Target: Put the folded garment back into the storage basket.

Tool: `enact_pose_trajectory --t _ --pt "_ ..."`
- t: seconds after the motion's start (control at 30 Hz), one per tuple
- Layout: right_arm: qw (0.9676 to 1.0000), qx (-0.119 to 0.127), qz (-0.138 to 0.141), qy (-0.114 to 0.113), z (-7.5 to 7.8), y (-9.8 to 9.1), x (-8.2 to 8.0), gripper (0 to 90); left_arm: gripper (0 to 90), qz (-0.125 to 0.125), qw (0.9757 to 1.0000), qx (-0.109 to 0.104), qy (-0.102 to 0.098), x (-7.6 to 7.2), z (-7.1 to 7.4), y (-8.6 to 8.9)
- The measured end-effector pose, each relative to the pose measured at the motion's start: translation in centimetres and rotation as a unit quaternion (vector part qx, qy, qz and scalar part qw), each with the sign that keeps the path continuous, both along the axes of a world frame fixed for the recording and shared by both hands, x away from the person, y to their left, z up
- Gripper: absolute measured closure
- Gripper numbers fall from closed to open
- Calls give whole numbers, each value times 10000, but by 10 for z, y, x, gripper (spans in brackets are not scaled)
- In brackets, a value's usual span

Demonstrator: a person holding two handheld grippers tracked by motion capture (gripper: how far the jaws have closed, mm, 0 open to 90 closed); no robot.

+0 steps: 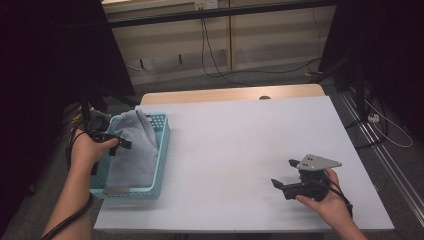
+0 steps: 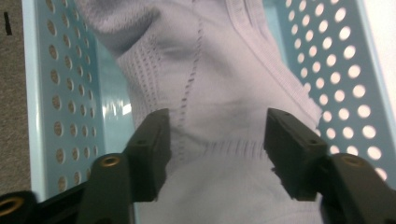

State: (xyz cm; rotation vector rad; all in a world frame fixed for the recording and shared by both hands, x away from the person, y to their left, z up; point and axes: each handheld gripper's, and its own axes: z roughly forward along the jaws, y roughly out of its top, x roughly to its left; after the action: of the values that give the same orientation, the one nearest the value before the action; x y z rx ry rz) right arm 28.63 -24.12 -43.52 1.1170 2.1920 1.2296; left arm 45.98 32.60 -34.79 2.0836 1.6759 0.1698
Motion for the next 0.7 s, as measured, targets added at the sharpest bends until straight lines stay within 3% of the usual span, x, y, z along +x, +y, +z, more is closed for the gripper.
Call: enact_pose_trajectory --t 0.13,0.37,0.7 --pt "10000 -3 -3 -1 0 0 0 104 562 121 9997 -18 -198 1 2 -3" --pt "10000 -3 5 -2 0 0 0 104 676 100 9988 -25 -482 4 6 -8" --pt "10000 -6 11 11 -1 0 0 105 799 101 9987 -121 -480 8 -7 -17"
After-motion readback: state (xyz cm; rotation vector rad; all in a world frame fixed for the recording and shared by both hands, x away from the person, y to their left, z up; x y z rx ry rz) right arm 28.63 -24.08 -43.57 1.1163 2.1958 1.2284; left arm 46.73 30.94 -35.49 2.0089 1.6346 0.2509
